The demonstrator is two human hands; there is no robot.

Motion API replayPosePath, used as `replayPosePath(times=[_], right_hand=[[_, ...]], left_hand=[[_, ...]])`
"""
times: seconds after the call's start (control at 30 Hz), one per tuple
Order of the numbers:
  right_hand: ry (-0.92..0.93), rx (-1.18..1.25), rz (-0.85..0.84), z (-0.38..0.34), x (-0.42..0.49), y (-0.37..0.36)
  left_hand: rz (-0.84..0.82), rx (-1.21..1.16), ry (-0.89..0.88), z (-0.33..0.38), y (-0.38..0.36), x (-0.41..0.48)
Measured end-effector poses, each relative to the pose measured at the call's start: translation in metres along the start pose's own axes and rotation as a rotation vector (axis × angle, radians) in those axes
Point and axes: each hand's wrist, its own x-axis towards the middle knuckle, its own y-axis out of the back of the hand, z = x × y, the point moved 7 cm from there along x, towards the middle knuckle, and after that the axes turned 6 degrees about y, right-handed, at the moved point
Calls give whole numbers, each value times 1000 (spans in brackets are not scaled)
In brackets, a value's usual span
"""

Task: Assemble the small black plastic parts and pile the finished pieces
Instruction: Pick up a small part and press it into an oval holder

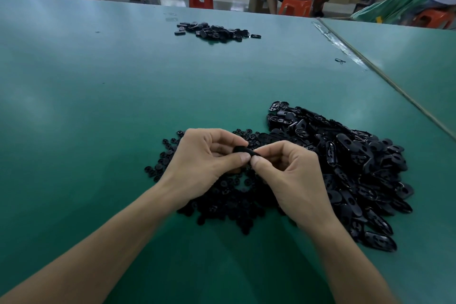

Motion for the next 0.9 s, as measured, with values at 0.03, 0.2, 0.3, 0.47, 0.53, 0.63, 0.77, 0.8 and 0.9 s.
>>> replayPosePath(times=[0.03, 0.2, 0.3, 0.47, 0.53, 0.63, 0.77, 0.8, 0.9], right_hand=[[5, 3, -4, -1, 0, 0], [29, -29, -41, -6, -1, -1], [27, -34, -42, -7, -1, -1], [13, -29, -34, -7, -2, -3], [20, -53, -29, -7, -2, -3], [39, -84, -38, -9, -2, -5], [64, -131, -42, -14, 3, -3], [85, -206, -29, -15, 7, -1], [170, -581, 8, -19, 21, 7]], left_hand=[[-9, 4, 0, 1, 0, 0], [-28, -38, 11, 1, 4, 1], [-63, -37, 8, 2, 3, 1], [-108, 33, -34, 4, 5, 3], [-93, 69, -50, 3, 8, 4], [-49, 99, -66, 4, 10, 3], [-23, 75, -65, 8, 14, 7], [13, 86, -64, 8, 18, 9], [203, 99, -38, 3, 47, 18]])
